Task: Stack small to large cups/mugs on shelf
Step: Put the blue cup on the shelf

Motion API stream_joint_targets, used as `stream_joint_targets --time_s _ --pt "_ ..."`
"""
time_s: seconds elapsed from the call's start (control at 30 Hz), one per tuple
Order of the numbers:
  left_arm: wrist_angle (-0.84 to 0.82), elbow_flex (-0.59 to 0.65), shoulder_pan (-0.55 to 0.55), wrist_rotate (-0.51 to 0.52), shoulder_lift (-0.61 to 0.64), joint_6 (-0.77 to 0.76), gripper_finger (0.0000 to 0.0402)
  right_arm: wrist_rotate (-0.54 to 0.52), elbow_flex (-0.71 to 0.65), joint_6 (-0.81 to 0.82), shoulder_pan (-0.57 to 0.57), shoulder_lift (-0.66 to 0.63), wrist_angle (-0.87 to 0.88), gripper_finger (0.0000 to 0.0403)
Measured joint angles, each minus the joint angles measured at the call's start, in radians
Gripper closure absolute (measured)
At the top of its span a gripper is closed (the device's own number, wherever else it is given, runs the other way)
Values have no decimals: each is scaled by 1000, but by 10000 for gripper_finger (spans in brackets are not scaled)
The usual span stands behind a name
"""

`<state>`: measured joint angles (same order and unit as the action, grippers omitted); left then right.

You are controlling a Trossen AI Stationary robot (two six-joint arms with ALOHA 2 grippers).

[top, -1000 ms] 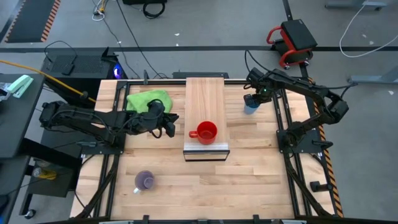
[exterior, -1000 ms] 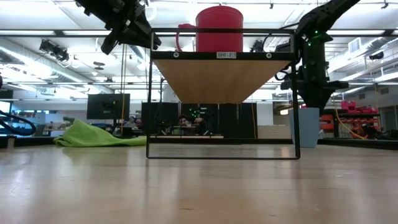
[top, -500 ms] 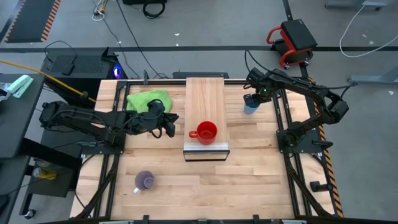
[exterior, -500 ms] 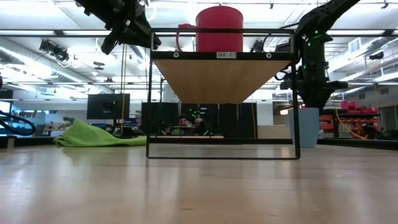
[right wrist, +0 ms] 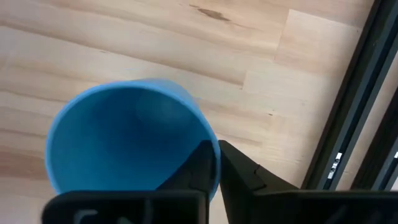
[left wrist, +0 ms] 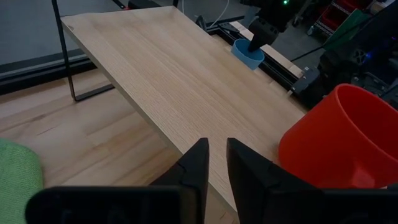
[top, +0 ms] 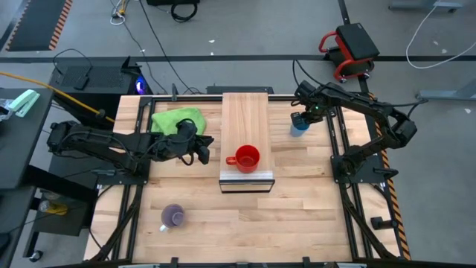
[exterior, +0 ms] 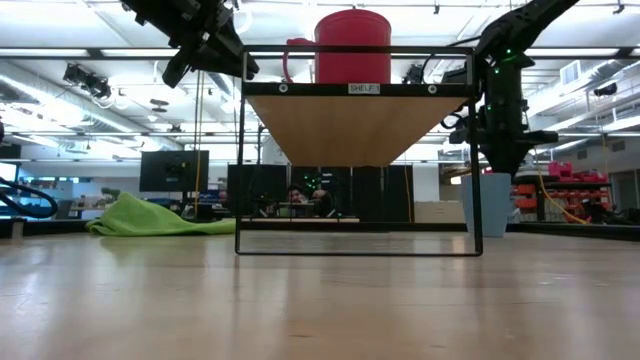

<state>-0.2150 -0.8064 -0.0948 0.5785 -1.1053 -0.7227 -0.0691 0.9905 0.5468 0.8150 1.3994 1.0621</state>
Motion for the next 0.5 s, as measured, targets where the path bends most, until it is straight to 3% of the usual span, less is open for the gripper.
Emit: stream_joint_targets --time_s 0.5 --pt "0 0 0 0 0 0 346 54 22 -53 -2 -7 45 397"
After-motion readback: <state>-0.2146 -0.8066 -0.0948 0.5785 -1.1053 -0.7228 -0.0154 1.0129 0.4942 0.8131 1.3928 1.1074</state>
